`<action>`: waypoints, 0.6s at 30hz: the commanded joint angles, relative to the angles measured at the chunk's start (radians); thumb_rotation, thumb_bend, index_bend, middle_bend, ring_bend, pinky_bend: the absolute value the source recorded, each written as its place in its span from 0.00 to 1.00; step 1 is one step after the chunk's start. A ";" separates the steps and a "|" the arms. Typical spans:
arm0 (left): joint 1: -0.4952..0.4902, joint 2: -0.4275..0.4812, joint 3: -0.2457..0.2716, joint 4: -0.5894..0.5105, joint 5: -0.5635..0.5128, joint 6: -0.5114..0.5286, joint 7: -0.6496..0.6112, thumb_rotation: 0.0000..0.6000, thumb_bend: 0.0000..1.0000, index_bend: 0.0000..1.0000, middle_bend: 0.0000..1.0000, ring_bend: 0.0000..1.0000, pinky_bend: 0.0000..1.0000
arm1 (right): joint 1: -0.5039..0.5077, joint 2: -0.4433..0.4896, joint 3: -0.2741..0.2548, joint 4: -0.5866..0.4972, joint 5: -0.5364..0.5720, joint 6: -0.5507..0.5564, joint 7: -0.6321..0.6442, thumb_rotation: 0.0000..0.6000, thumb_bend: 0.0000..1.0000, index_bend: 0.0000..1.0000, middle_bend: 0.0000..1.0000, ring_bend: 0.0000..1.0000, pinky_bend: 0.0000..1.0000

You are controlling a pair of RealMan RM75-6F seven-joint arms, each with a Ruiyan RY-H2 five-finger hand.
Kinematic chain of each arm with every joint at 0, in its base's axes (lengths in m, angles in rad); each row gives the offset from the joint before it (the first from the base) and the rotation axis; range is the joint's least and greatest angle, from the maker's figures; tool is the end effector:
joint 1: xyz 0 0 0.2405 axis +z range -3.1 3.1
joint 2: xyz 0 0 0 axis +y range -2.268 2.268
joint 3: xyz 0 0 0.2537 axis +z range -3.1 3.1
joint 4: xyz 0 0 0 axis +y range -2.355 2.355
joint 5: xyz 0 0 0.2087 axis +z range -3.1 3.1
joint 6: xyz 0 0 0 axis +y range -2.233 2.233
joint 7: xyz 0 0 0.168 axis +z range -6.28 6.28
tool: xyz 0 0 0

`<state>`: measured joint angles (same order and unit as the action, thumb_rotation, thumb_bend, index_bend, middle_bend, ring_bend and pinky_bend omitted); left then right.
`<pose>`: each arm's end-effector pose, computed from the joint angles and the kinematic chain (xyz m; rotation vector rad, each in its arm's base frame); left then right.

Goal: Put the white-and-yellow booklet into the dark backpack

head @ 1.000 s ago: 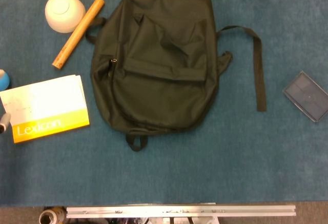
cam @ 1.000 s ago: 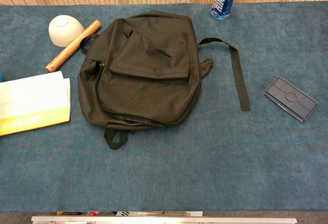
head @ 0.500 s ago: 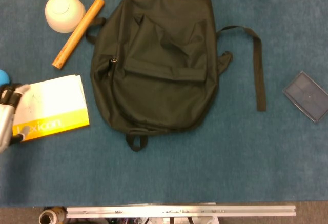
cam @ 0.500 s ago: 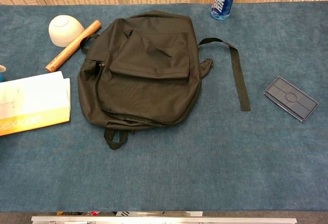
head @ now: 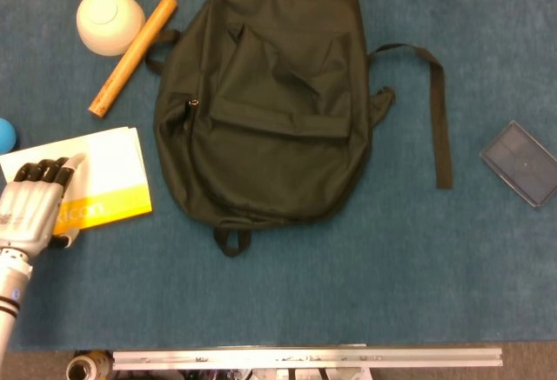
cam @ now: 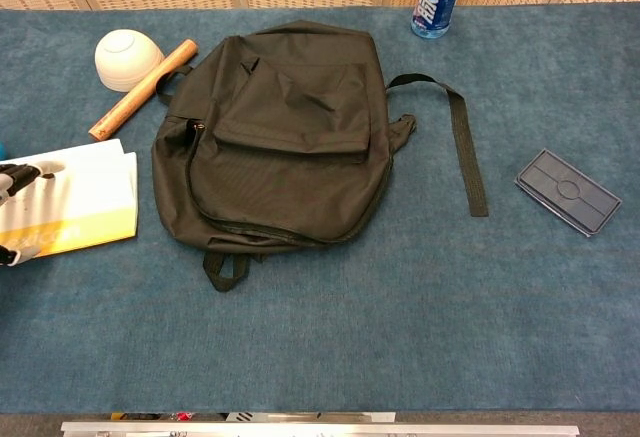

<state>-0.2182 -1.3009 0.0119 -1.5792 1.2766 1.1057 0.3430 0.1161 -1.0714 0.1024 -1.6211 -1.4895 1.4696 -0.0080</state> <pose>-0.3215 0.2150 0.0434 -1.6726 -1.0782 -0.4985 -0.3001 -0.2251 0.1806 1.3849 -0.8251 0.9213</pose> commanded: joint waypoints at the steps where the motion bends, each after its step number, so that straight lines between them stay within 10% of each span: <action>1: -0.015 -0.013 -0.006 0.002 -0.027 -0.021 0.019 1.00 0.20 0.05 0.14 0.13 0.13 | -0.007 -0.006 -0.006 0.013 -0.006 0.010 0.012 1.00 0.09 0.24 0.29 0.13 0.19; 18: -0.051 -0.043 -0.006 -0.010 -0.122 -0.039 0.094 1.00 0.17 0.02 0.13 0.12 0.13 | -0.019 -0.008 -0.013 0.037 0.004 0.012 0.043 1.00 0.09 0.24 0.29 0.13 0.19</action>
<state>-0.2688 -1.3434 0.0061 -1.5901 1.1554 1.0653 0.4360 0.0990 -1.0789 0.0914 -1.5862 -1.4849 1.4793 0.0328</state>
